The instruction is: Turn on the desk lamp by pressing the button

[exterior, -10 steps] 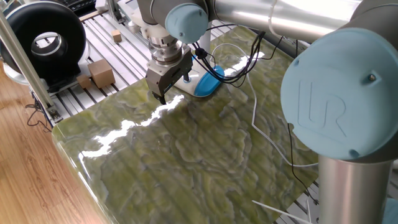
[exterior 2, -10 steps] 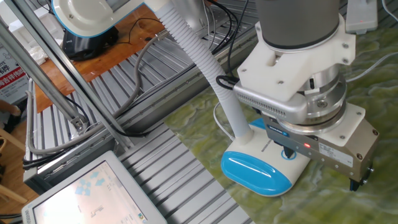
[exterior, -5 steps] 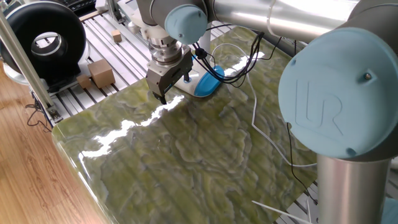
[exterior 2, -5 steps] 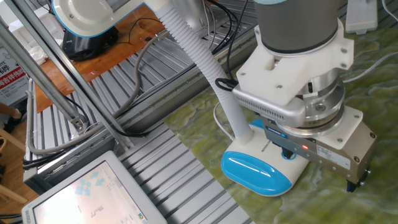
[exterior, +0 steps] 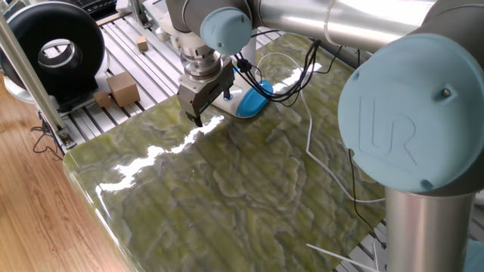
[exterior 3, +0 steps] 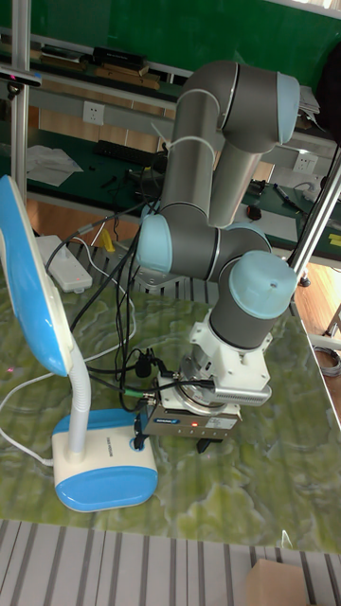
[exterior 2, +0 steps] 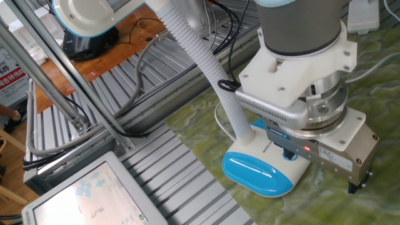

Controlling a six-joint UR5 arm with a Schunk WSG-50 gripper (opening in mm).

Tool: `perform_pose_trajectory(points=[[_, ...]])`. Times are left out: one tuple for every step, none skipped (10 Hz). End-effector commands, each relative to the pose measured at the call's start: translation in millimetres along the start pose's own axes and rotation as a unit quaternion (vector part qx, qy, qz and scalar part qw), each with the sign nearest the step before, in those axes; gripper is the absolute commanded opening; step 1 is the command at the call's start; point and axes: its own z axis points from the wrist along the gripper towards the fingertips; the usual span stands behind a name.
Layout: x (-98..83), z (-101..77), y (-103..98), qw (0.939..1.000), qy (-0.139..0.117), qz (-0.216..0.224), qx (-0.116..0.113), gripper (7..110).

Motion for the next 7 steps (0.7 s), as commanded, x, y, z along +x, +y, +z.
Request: perform_pose_trajectory(points=[[0.6, -6.0, 5.3, 0.9999, -0.002, 0.006, -0.012, 110], [0.3, -8.2, 5.3, 0.9999, -0.003, 0.005, -0.013, 110], [-0.5, -9.7, 5.7, 0.9999, -0.005, 0.004, -0.016, 110], [-1.8, -9.9, 5.3, 0.9998, -0.008, 0.004, -0.015, 110], [-1.8, -11.4, 5.0, 0.9998, -0.009, 0.004, -0.015, 110], [-1.7, -14.4, 5.7, 0.9998, -0.011, 0.005, -0.016, 110], [-1.5, -18.5, 5.7, 0.9998, -0.012, 0.005, -0.017, 110]])
